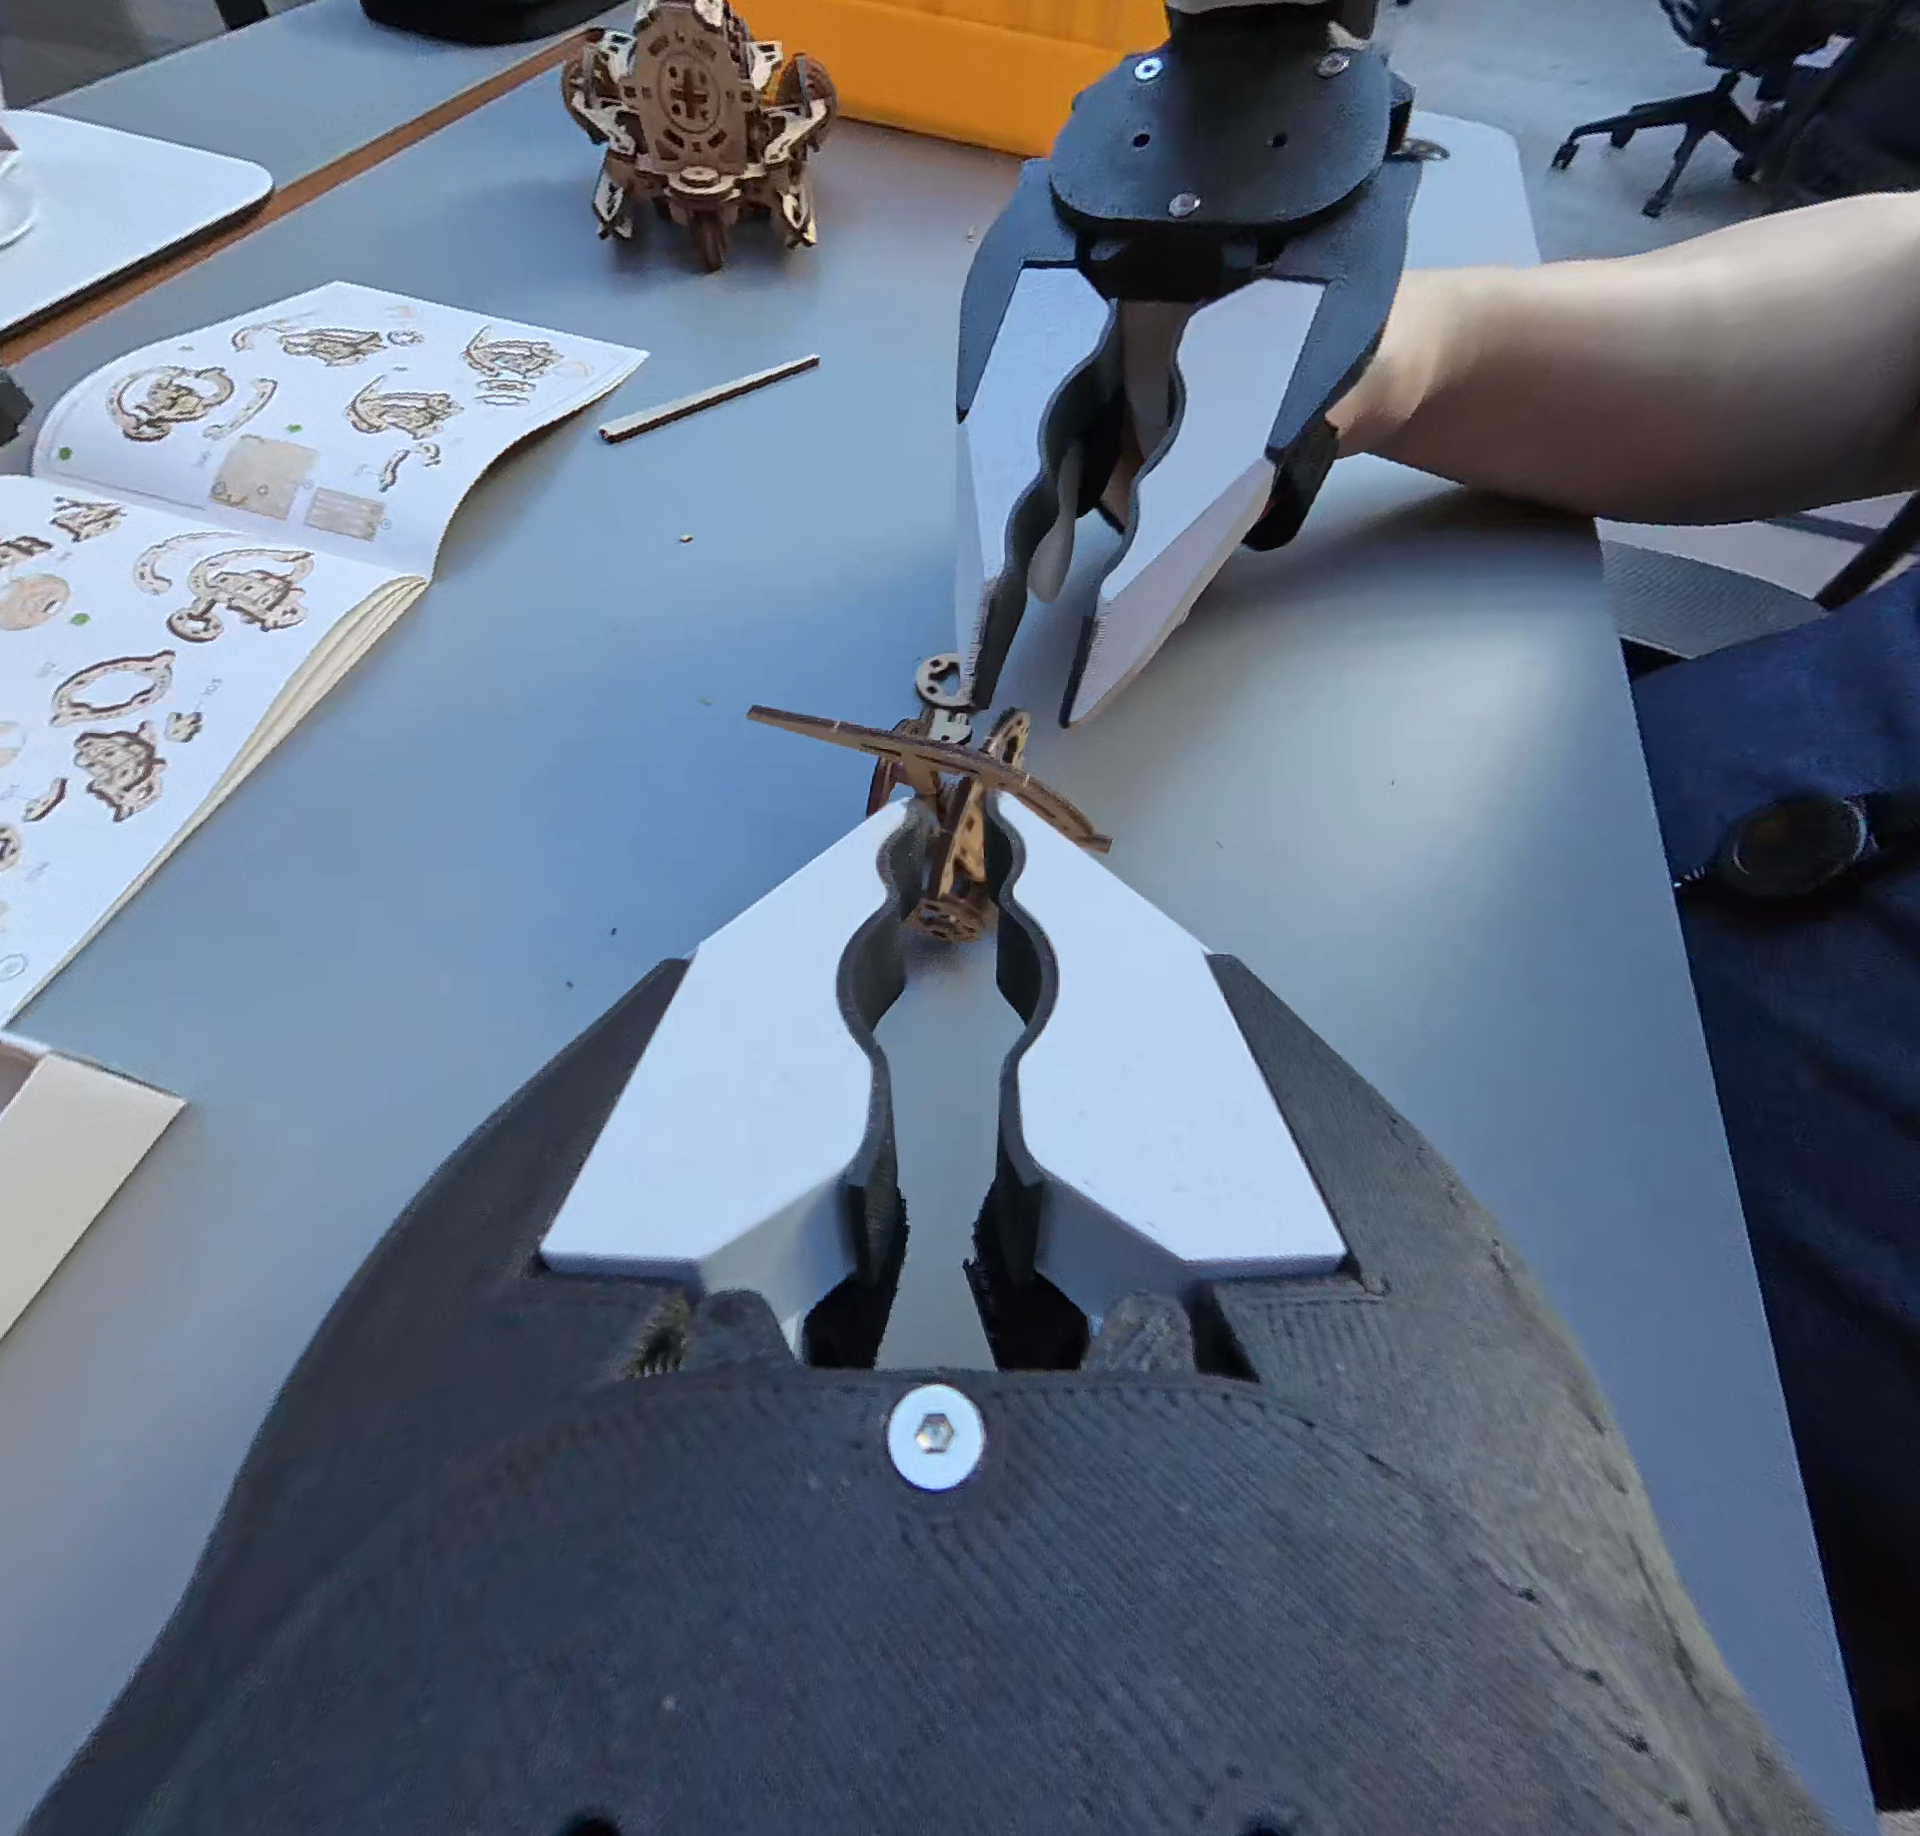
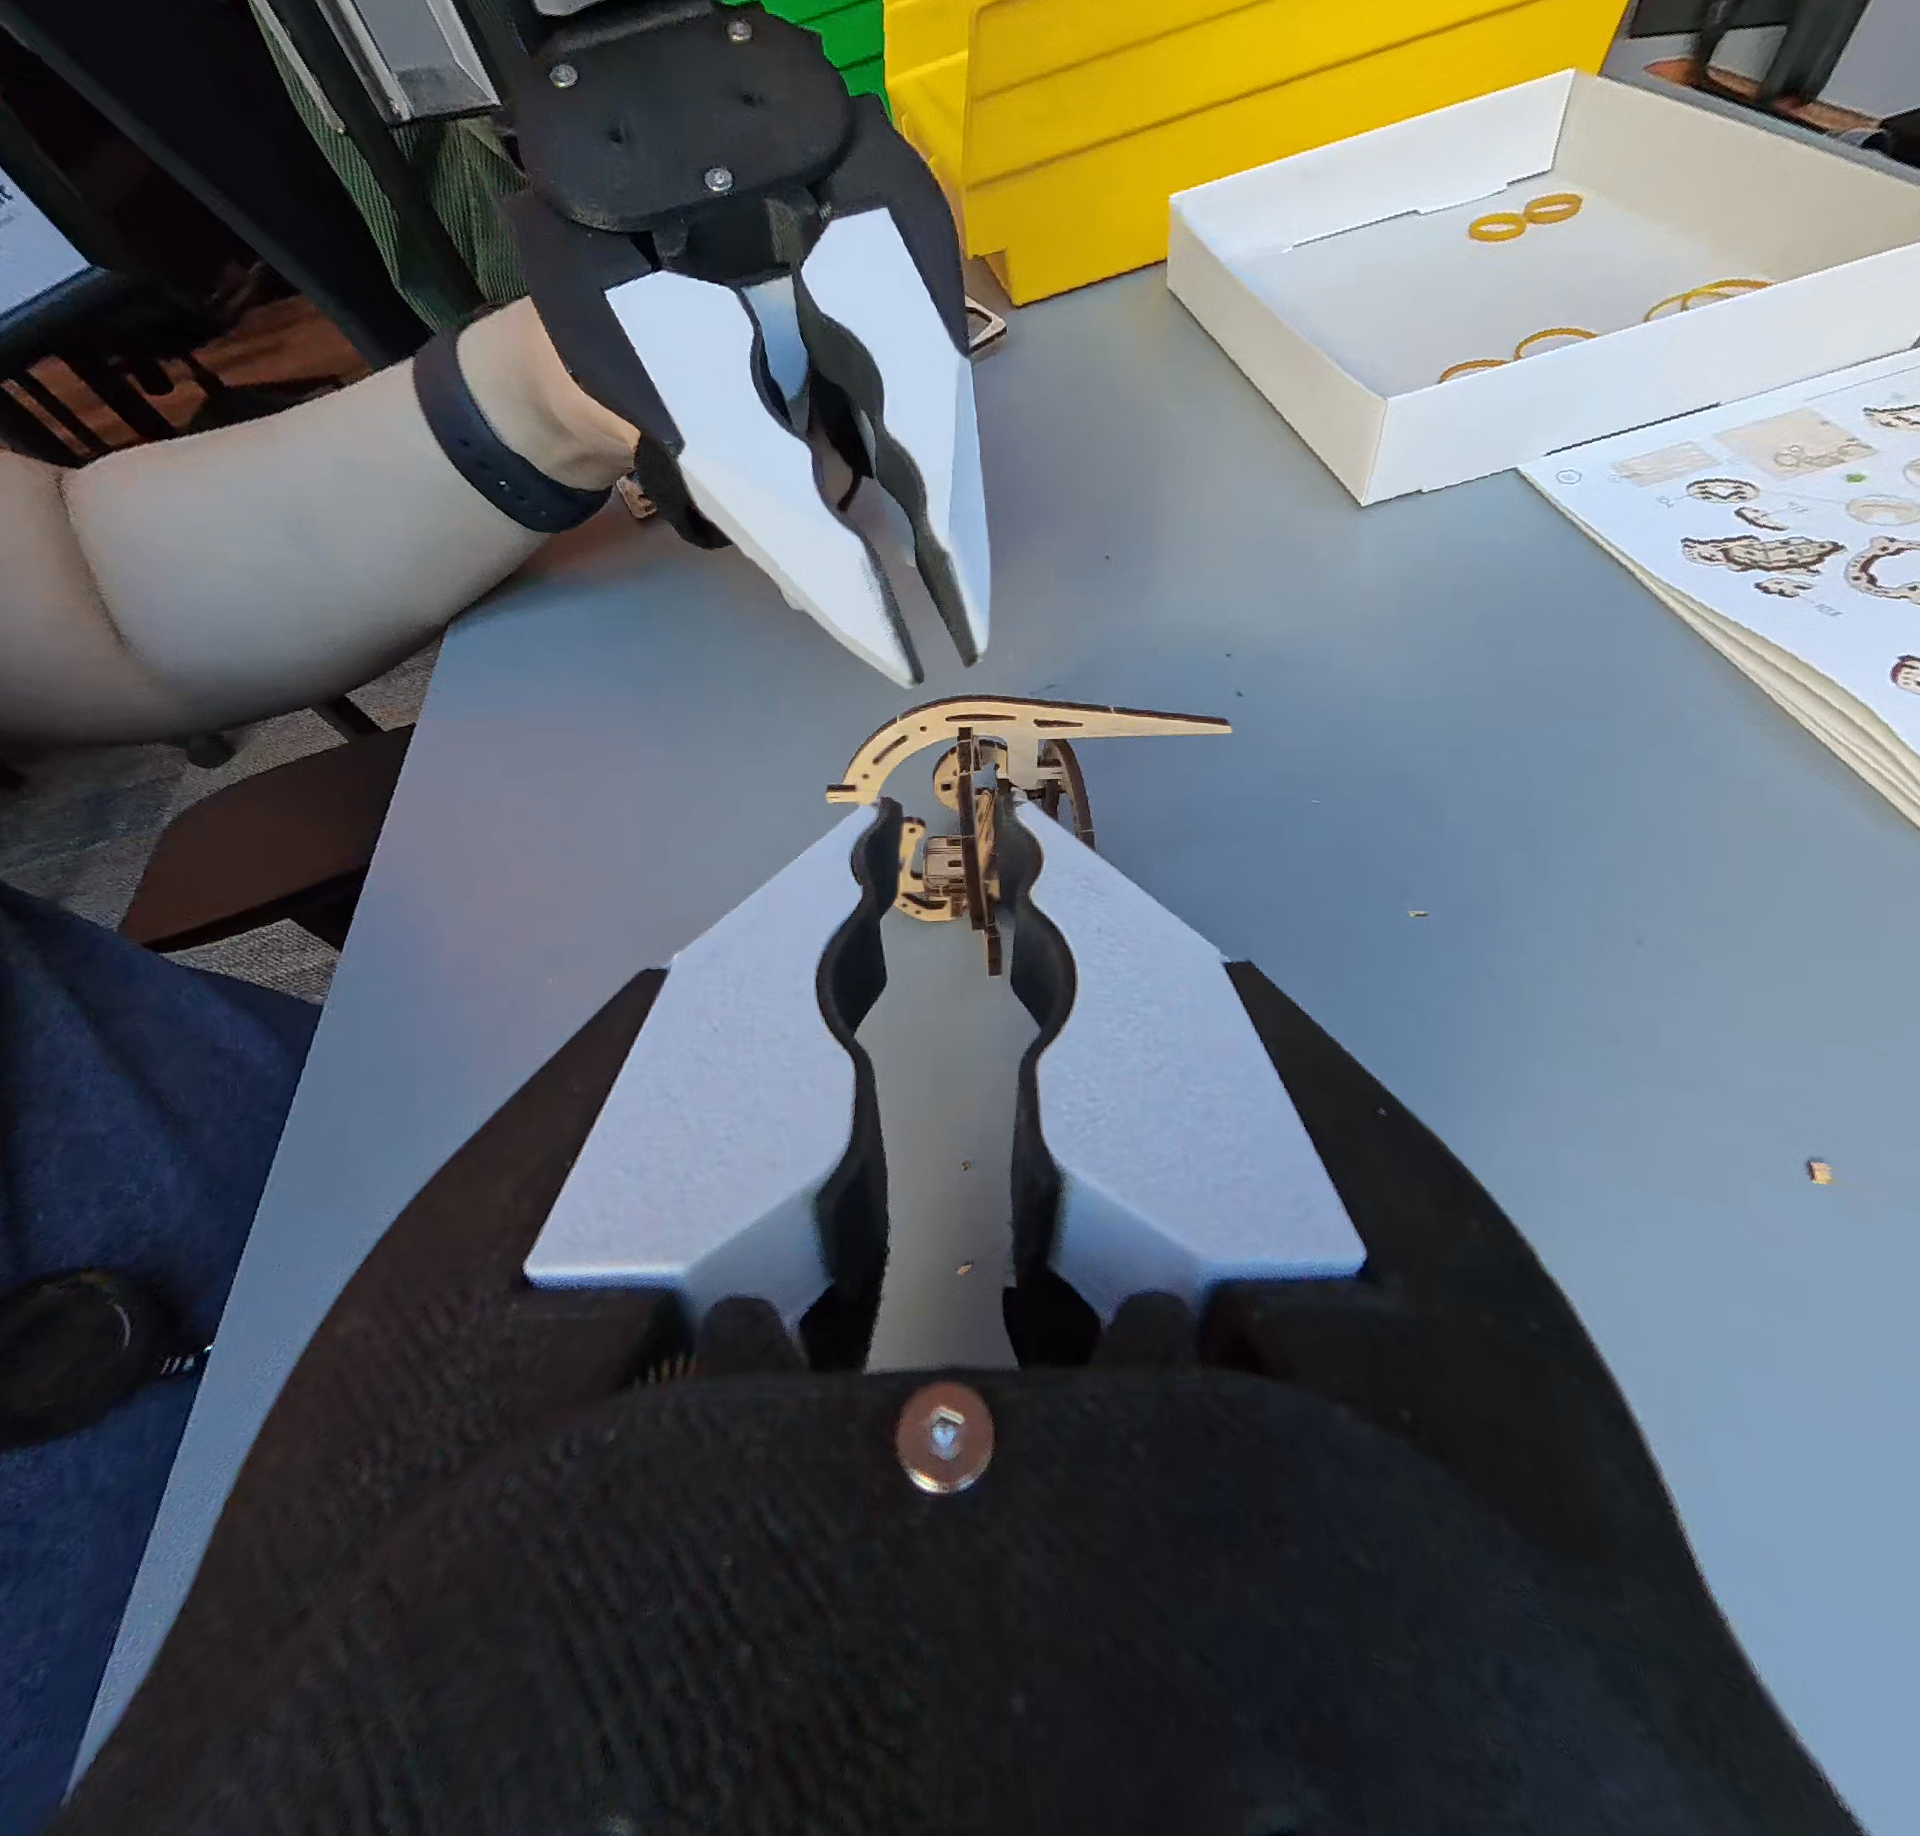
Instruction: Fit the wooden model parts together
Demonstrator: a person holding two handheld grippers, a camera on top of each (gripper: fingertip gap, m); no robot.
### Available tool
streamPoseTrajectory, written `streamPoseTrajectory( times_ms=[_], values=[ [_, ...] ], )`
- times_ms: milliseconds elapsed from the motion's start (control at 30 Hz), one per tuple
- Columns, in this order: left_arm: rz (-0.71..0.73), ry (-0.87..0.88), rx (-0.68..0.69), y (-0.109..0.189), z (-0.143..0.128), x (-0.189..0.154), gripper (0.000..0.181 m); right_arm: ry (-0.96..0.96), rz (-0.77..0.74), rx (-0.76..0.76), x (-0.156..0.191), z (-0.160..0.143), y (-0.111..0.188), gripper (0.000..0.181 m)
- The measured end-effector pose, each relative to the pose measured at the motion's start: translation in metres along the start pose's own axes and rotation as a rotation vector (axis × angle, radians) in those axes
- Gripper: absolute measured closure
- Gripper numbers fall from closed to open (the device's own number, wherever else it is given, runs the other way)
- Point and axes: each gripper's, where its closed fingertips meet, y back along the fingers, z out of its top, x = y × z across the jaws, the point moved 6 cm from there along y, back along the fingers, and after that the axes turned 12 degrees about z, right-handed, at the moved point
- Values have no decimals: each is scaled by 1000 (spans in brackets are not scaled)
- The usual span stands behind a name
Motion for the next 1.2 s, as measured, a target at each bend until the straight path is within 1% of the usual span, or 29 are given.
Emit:
streamPoseTrajectory(
  times_ms=[133,333,400,467,1033,1200],
  values=[
    [-41,-35,24,-6,-1,-4,171,5,8,-15,-1,1,0,168],
    [-48,-38,28,-10,0,-2,171,5,21,-4,-3,-2,-2,173],
    [-52,-40,27,-10,0,-2,172,6,22,-5,-3,-2,-1,179],
    [-57,-39,28,-11,1,-2,173,4,26,-10,-4,-2,-2,180],
    [-68,-34,42,-16,0,-4,174,1,36,-20,-3,-1,-3,180],
    [-68,-25,49,-15,-3,-4,174,-4,55,-58,-1,2,0,172]
  ],
)
